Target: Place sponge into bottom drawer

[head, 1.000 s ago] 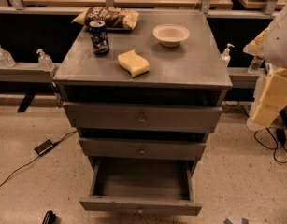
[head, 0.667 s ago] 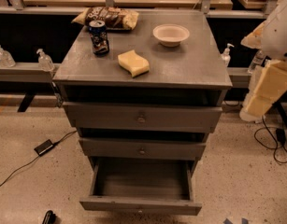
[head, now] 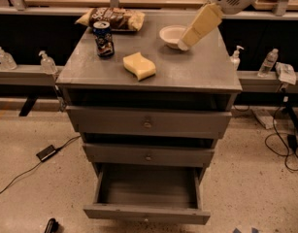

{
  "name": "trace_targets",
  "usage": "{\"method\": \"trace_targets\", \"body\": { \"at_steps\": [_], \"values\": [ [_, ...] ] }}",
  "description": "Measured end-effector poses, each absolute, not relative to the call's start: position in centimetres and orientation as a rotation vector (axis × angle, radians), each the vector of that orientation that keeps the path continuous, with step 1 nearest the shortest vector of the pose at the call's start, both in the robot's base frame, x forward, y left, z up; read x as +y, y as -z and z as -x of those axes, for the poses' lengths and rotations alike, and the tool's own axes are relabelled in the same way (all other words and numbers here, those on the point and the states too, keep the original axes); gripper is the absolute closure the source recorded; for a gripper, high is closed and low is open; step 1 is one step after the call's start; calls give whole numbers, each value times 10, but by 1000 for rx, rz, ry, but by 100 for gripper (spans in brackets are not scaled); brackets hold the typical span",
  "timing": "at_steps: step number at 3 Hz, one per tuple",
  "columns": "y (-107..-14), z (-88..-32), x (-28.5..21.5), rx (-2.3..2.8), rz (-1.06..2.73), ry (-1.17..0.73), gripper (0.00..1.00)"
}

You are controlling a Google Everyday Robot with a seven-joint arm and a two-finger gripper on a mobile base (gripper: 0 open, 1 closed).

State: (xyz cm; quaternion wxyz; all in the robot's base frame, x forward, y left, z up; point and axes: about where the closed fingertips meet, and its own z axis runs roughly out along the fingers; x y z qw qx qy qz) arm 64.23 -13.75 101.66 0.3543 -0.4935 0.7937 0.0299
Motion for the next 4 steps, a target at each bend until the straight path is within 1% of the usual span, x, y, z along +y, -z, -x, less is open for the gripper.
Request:
{"method": "trace_targets", "body": {
  "at_steps": [1,2,3,4],
  "values": [
    [-991,-713,-84,2155,1195,-169,0],
    [-1005,-729,-54,2114,1198,-188,0],
    [-982,-738,-46,2107,1183,-242,0],
    [-936,-752,-23,2065,1145,-337,0]
  ]
}}
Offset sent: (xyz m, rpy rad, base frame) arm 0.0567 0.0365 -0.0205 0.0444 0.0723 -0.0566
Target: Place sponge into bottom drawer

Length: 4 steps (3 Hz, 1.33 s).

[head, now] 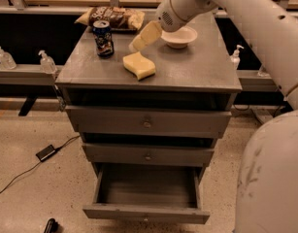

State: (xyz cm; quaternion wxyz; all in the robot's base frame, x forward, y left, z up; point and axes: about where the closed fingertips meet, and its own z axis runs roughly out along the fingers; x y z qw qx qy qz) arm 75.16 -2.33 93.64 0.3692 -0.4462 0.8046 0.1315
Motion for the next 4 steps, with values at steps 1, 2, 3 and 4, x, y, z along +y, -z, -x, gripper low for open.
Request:
{"method": "trace_targets", "body": {
  "at_steps": [1,2,3,4],
  "values": [
    [-886,-768,2,2023,1095,-387,0],
    [-849,-782,24,2012,1050,-438,3],
    [-827,-782,36,2029,1036,-483,33],
    [-821,-777,40,2040,1031,-516,66]
  ]
}}
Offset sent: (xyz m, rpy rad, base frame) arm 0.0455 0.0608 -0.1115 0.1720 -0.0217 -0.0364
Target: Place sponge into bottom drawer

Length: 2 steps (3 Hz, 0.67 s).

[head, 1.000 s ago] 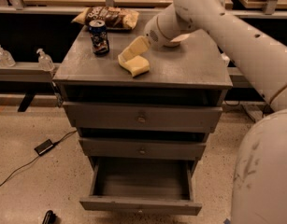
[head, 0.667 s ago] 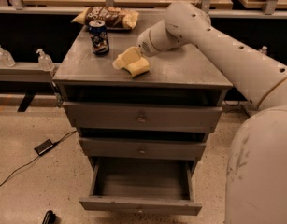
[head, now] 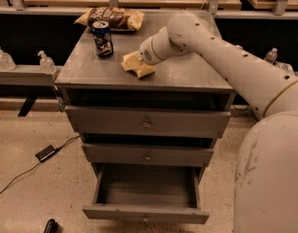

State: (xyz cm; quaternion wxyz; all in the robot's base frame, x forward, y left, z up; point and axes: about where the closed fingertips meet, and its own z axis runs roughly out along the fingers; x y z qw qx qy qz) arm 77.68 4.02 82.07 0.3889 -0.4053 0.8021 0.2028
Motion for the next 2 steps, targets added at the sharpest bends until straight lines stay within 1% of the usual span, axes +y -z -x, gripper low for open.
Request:
{"method": "trace_targets", "body": {
  "at_steps": [1,2],
  "values": [
    [-825,-777,40,2040,1031,-516,89],
    [-830,-764,28,1988,1038,-530,100]
  ]
}}
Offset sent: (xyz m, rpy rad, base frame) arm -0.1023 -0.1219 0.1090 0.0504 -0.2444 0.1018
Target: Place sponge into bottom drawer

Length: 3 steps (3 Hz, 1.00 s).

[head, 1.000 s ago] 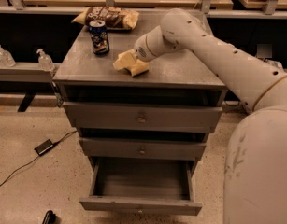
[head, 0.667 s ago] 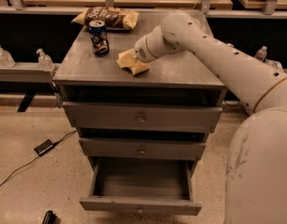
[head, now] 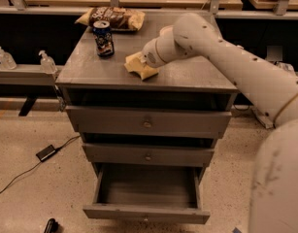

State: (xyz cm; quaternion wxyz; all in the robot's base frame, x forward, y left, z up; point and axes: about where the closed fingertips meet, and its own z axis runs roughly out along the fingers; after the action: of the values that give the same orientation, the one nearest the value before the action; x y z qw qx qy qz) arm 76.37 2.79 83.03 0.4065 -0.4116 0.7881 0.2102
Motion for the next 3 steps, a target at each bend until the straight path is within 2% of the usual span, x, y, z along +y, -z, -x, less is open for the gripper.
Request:
{"method": "trace_targets", "body": {
  "at_steps": [1,2,3],
  "values": [
    [-830,-759,8,1959,1054,-510,100],
    [-829,-760,10,1963,1054,-511,100],
    [-872,-740,24,1860,1159,-493,100]
  ]
}}
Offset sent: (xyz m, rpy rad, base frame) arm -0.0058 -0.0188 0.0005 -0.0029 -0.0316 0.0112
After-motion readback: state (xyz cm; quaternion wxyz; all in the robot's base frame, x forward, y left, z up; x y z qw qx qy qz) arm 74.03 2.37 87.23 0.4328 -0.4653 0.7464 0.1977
